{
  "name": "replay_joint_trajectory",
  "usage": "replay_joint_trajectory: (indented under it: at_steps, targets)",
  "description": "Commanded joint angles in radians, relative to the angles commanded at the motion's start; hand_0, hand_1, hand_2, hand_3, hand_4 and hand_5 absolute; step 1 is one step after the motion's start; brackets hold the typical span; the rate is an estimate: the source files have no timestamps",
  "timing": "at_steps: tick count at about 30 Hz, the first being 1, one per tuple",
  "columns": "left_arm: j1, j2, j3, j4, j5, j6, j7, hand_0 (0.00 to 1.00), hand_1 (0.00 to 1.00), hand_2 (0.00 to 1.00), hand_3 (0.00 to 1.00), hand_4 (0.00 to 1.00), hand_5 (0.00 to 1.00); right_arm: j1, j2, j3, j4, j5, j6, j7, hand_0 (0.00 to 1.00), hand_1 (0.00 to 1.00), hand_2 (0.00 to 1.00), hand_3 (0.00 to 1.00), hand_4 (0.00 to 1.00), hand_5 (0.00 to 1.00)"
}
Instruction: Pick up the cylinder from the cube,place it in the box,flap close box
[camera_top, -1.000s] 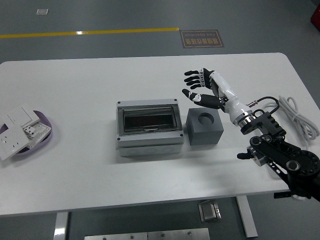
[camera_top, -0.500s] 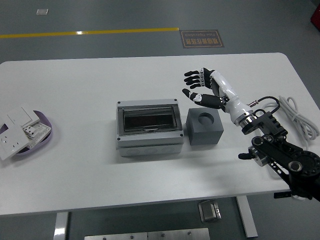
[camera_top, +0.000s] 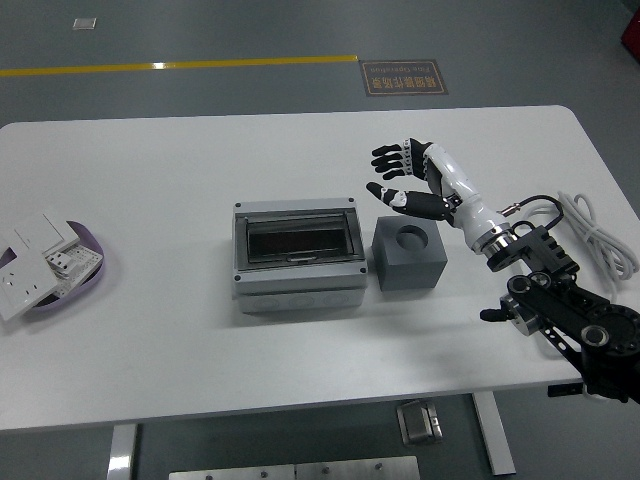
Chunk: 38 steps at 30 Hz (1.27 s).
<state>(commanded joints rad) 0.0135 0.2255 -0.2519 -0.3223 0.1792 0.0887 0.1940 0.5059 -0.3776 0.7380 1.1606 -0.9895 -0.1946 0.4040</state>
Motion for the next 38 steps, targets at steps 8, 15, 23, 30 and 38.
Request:
replay_joint_trajectory:
  at_steps: [8, 15, 23, 30, 38]
  targets:
    - [-0.001, 0.005, -0.006, 0.000, 0.009, 0.000, 0.004, 0.621, 0.641, 0.629, 0.633, 0.692, 0.251, -0.011, -0.004, 0.004, 0.004, -0.002, -0.002, -0.003, 0.587, 0.629, 0.610, 0.598, 0.802, 0.107]
    - [0.003, 0.006, -0.007, 0.000, 0.009, -0.001, 0.004, 0.621, 0.642, 0.629, 0.633, 0.692, 0.251, -0.021, -0.009, 0.016, 0.015, -0.036, -0.008, -0.004, 0.585, 0.632, 0.615, 0.610, 0.633, 0.009]
    - [0.006, 0.001, -0.005, 0.001, 0.006, -0.001, 0.003, 0.620, 0.642, 0.629, 0.633, 0.691, 0.251, -0.026, -0.013, 0.024, 0.026, -0.037, -0.003, -0.002, 0.590, 0.632, 0.618, 0.613, 0.629, 0.002]
    - [0.007, -0.001, -0.007, 0.002, 0.006, -0.001, 0.003, 0.620, 0.641, 0.628, 0.634, 0.691, 0.251, -0.031, -0.014, 0.031, 0.029, -0.017, -0.001, 0.004, 0.592, 0.633, 0.618, 0.609, 0.705, 0.027]
    - [0.006, -0.003, -0.006, 0.003, 0.003, -0.001, 0.002, 0.620, 0.641, 0.628, 0.634, 0.691, 0.251, -0.036, -0.015, 0.034, 0.035, 0.019, 0.004, 0.012, 0.592, 0.633, 0.618, 0.609, 0.705, 0.027]
